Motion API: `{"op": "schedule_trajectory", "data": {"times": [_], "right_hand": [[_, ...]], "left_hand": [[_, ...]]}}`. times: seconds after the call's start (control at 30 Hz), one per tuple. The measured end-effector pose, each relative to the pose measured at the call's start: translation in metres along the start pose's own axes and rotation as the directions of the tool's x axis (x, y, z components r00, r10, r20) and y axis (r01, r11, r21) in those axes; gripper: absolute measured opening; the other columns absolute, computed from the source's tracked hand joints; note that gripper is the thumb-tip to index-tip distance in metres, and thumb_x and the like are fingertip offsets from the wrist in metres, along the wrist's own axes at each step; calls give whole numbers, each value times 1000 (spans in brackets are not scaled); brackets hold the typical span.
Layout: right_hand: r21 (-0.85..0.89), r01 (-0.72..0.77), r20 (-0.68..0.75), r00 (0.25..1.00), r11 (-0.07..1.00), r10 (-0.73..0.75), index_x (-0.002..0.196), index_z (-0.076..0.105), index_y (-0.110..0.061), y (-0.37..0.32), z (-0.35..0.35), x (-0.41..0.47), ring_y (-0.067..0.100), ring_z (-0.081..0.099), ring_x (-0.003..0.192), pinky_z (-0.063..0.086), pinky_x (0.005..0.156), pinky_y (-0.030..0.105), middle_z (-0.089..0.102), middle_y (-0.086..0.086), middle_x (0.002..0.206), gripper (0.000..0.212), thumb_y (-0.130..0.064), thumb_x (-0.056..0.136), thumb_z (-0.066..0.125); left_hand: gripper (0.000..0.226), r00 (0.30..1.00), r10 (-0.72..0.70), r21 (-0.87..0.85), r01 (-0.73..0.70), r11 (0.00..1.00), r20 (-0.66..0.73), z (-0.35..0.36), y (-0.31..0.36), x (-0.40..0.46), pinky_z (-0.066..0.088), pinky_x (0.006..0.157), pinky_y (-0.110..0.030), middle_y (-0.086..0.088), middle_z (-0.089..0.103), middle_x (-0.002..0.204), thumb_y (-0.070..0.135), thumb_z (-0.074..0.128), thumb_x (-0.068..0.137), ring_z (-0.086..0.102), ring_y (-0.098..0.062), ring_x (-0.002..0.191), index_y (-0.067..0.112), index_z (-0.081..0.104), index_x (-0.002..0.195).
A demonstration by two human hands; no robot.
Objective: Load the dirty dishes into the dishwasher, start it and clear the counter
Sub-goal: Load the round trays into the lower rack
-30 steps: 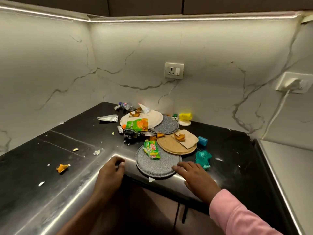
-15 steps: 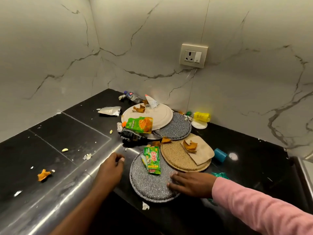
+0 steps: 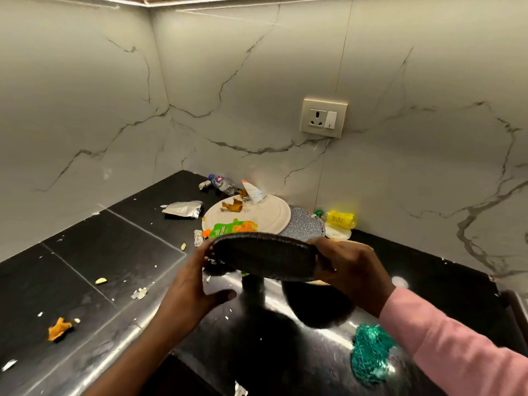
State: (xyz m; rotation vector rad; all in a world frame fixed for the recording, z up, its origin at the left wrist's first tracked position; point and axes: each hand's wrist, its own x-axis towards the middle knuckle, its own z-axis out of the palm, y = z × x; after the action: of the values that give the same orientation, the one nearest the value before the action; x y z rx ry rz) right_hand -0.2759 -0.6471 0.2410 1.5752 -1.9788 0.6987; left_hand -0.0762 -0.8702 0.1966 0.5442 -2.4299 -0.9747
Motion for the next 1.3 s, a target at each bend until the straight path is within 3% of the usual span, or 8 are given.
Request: {"op": "schedule_trajectory", "data": {"times": [0.2, 0.33, 0.43, 0.5, 0.67, 0.83, 1.13, 1.3], "right_hand": [[315, -57, -32, 997, 947, 71, 111, 62, -22, 14, -50, 17, 6, 65, 70, 49, 64, 17, 68, -10, 84, 33, -13, 82, 74], [652, -386, 128, 905, 653, 407, 118, 54, -27, 29, -31, 17, 11, 66, 98, 55, 80, 25, 68, -7, 107, 45, -50, 81, 64], [197, -509, 363, 832, 838, 420, 131, 47, -21, 49, 21, -26, 16, 57, 110, 47, 95, 35, 57, -3, 123, 64, -50, 79, 69], [-83, -264, 612, 747, 961, 258, 145, 33, -15, 55, 58, -57, 30, 39, 132, 33, 110, 37, 38, 13, 145, 81, -47, 80, 69], [-406, 1, 818, 445, 914, 363, 153, 3, -21, 63, 86, -75, 41, 3, 145, 15, 113, 52, 0, 23, 158, 74, -39, 95, 46], [-510, 114, 682, 658, 853, 320, 117, 46, -3, 85, 93, -84, 45, 68, 84, 54, 53, 51, 69, 27, 98, 42, -14, 79, 32], [-403, -149, 409, 853, 903, 323, 104, 67, -16, 95, -10, -46, 28, 71, 73, 54, 55, 34, 71, 8, 92, 45, -4, 61, 78], [-156, -492, 175, 840, 856, 514, 112, 61, -11, 91, -102, -8, 31, 62, 69, 49, 61, 37, 66, 12, 82, 31, -14, 83, 51]], "left_hand": [[32, 999, 33, -510, -38, 859, -19, -9, 25, 24, 56, 77, -27, 6, 72, 103, 56, 72, 76, 68, -9, 92, 43, 67, 105], [17, 970, -13, -670, -157, 726, -242, -7, 36, 34, 55, 72, -21, 5, 71, 94, 20, 56, 91, 65, -8, 86, 26, 66, 104], [18, 933, -89, -649, -172, 741, -349, -10, 28, 40, 52, 74, -15, 13, 68, 89, 12, 49, 96, 60, -1, 85, 23, 62, 99], [21, 908, -160, -659, -151, 737, -387, -12, 23, 39, 51, 77, -12, 13, 68, 90, 10, 47, 99, 60, 0, 87, 25, 61, 97], [20, 844, -279, -679, -130, 723, -458, -19, 12, 31, 50, 78, -9, 17, 70, 93, 14, 44, 101, 61, 6, 89, 26, 60, 97], [21, 793, -367, -699, -102, 707, -486, -21, 2, 24, 51, 80, -9, 17, 69, 94, 15, 44, 101, 61, 6, 91, 28, 60, 96], [21, 789, -456, -738, 5, 675, -412, -12, -2, 12, 46, 88, -28, 14, 70, 94, 19, 43, 102, 61, 0, 93, 28, 61, 96], [17, 800, -523, -808, 82, 583, -296, 6, 7, 19, 46, 97, -41, 1, 67, 106, 22, 42, 102, 61, -19, 107, 23, 59, 101]]}}
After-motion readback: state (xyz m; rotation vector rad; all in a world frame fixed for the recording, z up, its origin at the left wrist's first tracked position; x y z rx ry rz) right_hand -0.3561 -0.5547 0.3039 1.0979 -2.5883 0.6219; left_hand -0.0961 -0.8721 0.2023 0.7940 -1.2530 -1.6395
